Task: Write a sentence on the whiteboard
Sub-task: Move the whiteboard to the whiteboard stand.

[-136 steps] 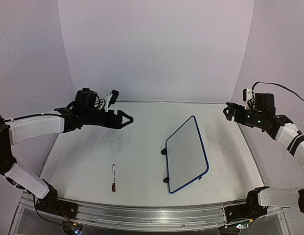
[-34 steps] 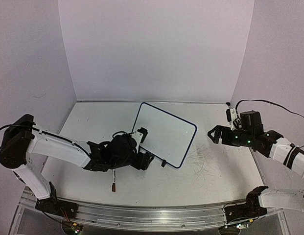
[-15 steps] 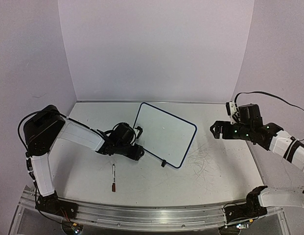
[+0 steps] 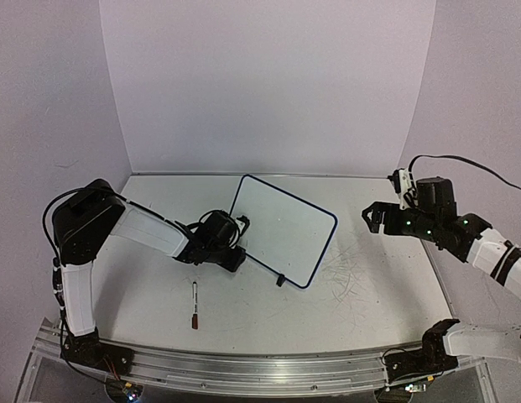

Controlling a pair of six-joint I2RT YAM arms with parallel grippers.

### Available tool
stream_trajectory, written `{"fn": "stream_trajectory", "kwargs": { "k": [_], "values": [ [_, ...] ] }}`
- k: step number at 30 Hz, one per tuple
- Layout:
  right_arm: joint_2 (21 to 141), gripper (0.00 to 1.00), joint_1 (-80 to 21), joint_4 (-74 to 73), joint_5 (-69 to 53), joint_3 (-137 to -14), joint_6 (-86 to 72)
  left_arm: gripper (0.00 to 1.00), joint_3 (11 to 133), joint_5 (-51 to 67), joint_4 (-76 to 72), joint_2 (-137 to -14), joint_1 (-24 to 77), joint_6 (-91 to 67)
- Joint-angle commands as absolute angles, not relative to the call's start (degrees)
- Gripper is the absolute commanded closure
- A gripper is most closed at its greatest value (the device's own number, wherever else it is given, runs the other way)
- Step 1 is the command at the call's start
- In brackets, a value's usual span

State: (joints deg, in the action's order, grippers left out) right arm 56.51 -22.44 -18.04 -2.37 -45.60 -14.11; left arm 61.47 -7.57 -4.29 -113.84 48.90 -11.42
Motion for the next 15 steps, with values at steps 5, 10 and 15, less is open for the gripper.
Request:
{"fn": "stream_trajectory", "kwargs": {
  "k": [5, 10, 15],
  "values": [
    [54.0, 0.00, -22.6, -13.4, -0.7, -43.3, -19.3, 0.74, 64.2, -10.5, -3.9, -115.8, 48.7, -11.1],
    [54.7, 0.00, -22.6, -14.1, -1.8, -43.9, -17.6, 0.84, 63.1, -16.7, -4.1, -115.0, 50.5, -14.8],
    [55.2, 0.00, -22.6, -15.6, -3.2, -44.6, -17.4, 0.90, 61.5, -22.4, -4.0, -114.8, 53.4, -19.6]
  ]
}}
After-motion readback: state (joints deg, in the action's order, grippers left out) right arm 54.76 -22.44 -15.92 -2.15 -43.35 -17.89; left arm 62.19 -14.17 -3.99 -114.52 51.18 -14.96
